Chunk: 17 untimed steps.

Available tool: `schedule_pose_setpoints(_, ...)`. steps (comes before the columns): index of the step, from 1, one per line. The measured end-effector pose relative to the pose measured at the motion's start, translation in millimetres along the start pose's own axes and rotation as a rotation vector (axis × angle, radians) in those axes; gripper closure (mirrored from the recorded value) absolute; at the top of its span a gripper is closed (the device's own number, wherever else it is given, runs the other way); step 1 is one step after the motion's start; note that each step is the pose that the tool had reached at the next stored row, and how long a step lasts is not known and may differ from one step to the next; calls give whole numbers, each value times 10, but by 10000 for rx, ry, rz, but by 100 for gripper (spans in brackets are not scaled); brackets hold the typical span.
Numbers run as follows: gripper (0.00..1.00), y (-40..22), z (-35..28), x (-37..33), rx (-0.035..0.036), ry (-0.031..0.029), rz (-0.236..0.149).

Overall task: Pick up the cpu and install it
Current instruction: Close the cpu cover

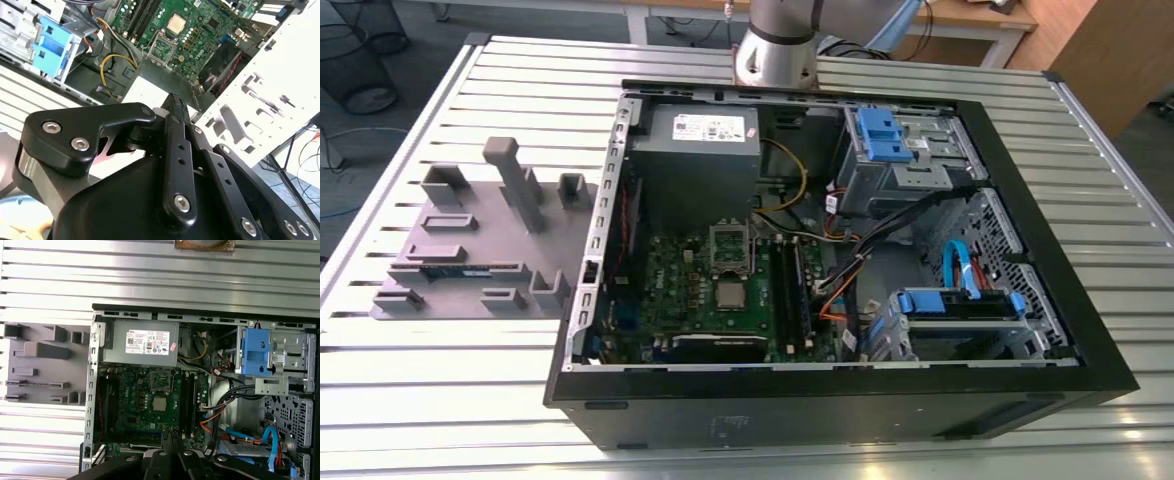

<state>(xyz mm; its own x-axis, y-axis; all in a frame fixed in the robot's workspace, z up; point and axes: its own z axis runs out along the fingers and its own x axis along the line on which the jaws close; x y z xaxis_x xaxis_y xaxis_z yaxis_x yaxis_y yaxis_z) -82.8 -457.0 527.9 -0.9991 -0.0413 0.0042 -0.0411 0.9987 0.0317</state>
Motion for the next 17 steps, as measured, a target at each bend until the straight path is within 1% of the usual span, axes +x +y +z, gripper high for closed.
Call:
schedule_pose_setpoints(3,89,4,-134,1,-1,-1,0)
schedule_pose_setpoints(4,89,6,-158,1,1,1,1)
schedule_pose_setpoints(7,89,3,-110,0,3,-11,0)
schedule_pose_setpoints(8,89,3,-105,0,9,-15,-1)
schedule_pose_setpoints(11,89,3,-105,1,10,-15,0)
schedule_pose_setpoints(13,89,3,-105,1,29,-14,0)
schedule_pose_setpoints(17,89,3,-105,0,42,-13,0)
